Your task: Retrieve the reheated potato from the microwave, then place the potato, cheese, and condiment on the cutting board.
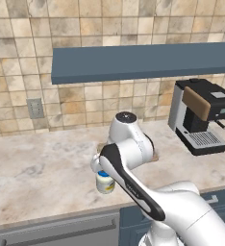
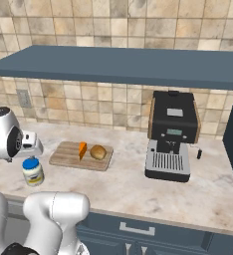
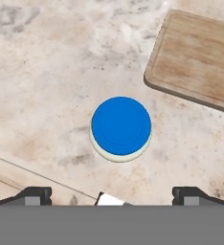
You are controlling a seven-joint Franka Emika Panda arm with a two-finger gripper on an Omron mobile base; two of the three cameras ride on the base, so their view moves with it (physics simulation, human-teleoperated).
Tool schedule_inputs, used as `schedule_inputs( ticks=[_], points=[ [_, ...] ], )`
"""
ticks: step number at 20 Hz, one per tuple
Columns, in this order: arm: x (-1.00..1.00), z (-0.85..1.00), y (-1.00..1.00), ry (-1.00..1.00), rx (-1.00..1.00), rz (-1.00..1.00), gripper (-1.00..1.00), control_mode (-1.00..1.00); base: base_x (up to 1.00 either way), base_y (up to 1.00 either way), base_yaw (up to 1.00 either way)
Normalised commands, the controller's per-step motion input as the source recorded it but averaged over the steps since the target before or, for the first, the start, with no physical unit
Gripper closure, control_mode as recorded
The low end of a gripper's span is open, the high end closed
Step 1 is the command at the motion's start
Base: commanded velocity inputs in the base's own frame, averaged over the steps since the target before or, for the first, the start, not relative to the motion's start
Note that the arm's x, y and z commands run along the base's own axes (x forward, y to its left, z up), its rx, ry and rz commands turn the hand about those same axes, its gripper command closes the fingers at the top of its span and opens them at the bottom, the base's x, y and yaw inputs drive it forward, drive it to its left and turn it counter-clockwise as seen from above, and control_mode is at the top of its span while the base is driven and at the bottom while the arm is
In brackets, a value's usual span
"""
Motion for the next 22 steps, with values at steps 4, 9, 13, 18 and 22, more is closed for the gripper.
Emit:
schedule_inputs(
  ticks=[4,9,13,18,22],
  points=[
    [0.12,-0.09,0.0,0.0,0.0,0.0,-1.0,-1.0,0.0,0.0,0.0],
    [0.04,-0.09,0.02,0.0,0.0,0.0,-1.0,-1.0,0.0,0.0,0.0],
    [0.04,-0.1,0.03,0.0,0.0,0.0,-1.0,-1.0,0.0,0.0,0.0],
    [0.11,-0.11,0.02,0.0,-0.03,0.0,-1.0,-1.0,0.0,0.0,0.0],
    [0.13,-0.1,0.01,0.0,-0.03,0.0,-1.0,-1.0,0.0,0.0,0.0]
  ],
)
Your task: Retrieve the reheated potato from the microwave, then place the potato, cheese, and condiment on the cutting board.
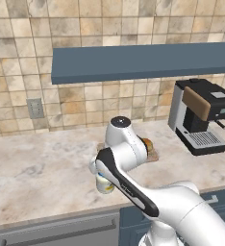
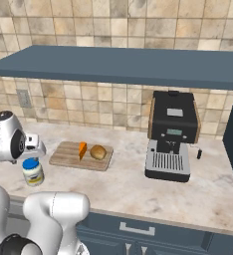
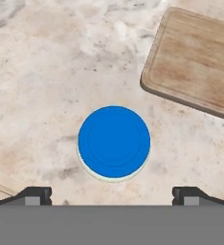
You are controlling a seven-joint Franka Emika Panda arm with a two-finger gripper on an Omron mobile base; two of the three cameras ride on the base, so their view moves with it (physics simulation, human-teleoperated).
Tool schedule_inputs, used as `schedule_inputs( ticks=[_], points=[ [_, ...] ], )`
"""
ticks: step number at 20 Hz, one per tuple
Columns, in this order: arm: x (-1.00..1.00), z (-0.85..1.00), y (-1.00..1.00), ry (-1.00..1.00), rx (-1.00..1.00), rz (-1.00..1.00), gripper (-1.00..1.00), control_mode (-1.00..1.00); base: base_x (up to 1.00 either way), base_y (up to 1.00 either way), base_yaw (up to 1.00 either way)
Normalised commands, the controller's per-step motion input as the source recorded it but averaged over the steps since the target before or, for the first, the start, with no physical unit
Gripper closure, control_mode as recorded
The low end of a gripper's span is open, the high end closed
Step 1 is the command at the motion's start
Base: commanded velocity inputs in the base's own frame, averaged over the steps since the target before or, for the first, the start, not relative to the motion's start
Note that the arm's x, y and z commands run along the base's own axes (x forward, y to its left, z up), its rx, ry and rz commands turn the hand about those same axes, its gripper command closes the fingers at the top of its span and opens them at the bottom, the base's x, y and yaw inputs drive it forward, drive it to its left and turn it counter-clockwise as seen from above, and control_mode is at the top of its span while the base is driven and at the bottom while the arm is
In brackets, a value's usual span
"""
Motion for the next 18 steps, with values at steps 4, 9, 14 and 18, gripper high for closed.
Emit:
schedule_inputs(
  ticks=[4,9,14,18],
  points=[
    [0.11,-0.09,0.09,0.0,-0.01,0.0,-1.0,-1.0,0.0,0.0,0.0],
    [0.11,-0.06,0.11,0.0,0.0,0.0,-1.0,-1.0,0.0,0.0,0.0],
    [0.06,-0.07,0.01,0.0,-0.02,0.0,-1.0,-1.0,0.0,0.0,0.0],
    [0.05,-0.09,0.0,0.0,-0.03,0.0,-1.0,-1.0,0.0,0.0,0.0]
  ],
)
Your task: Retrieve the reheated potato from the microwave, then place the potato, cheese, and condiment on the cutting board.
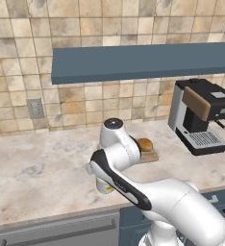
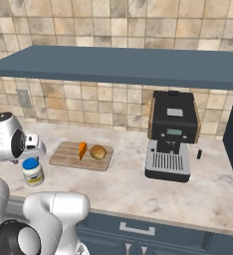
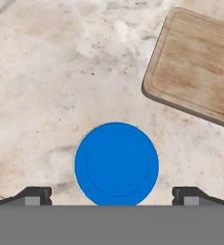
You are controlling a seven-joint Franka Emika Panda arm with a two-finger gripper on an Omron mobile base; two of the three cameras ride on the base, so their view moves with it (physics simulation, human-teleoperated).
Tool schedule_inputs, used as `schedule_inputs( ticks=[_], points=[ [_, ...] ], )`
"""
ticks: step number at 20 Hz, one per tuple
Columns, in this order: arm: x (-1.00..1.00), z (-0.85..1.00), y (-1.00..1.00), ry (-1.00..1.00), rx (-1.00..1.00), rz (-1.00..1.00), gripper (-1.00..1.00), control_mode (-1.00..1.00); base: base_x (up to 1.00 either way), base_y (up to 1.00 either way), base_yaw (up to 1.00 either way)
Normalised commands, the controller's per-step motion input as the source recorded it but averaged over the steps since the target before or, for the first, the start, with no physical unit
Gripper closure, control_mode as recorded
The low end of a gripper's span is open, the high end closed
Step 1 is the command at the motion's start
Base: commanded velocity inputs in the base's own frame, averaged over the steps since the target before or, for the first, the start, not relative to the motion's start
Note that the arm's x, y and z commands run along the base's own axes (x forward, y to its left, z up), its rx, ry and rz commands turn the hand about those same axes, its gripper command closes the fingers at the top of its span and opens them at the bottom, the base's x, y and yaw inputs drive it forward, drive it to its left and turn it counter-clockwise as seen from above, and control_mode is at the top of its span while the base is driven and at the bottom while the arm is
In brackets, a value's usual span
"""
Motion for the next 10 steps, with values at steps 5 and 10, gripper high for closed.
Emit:
schedule_inputs(
  ticks=[5,10],
  points=[
    [0.03,-0.13,0.0,0.0,-0.01,0.0,-1.0,-1.0,0.0,0.0,0.0],
    [0.05,-0.11,0.0,0.0,0.0,0.0,-1.0,-1.0,0.0,0.0,0.0]
  ],
)
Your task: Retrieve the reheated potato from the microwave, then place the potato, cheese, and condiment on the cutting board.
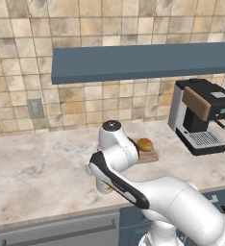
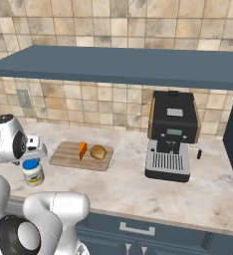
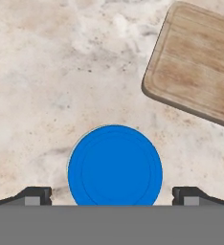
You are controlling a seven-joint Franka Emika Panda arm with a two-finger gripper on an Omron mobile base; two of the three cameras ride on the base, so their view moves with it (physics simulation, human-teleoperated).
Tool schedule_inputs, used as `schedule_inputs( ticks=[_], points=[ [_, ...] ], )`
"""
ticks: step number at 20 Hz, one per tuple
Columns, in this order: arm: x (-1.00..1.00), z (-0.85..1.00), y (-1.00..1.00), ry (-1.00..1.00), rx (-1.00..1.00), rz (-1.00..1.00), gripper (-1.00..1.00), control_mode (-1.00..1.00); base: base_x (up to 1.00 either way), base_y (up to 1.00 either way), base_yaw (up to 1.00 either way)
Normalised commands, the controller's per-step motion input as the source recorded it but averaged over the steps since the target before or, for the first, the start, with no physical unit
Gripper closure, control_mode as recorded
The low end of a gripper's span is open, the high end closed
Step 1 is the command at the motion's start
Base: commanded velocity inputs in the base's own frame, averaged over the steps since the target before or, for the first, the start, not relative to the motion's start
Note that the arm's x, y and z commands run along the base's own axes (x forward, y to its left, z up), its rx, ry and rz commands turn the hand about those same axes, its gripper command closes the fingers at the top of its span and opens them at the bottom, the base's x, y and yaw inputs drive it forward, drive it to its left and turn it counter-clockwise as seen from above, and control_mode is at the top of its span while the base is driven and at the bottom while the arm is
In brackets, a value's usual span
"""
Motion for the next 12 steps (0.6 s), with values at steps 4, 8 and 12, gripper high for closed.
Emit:
schedule_inputs(
  ticks=[4,8,12],
  points=[
    [0.0,-0.06,-0.01,0.0,0.0,0.0,-1.0,-1.0,0.0,0.0,0.0],
    [0.0,-0.03,-0.03,0.0,0.0,0.0,-1.0,-1.0,0.0,0.0,0.0],
    [0.0,-0.04,-0.01,0.0,0.0,0.0,-1.0,-1.0,0.0,0.0,0.0]
  ],
)
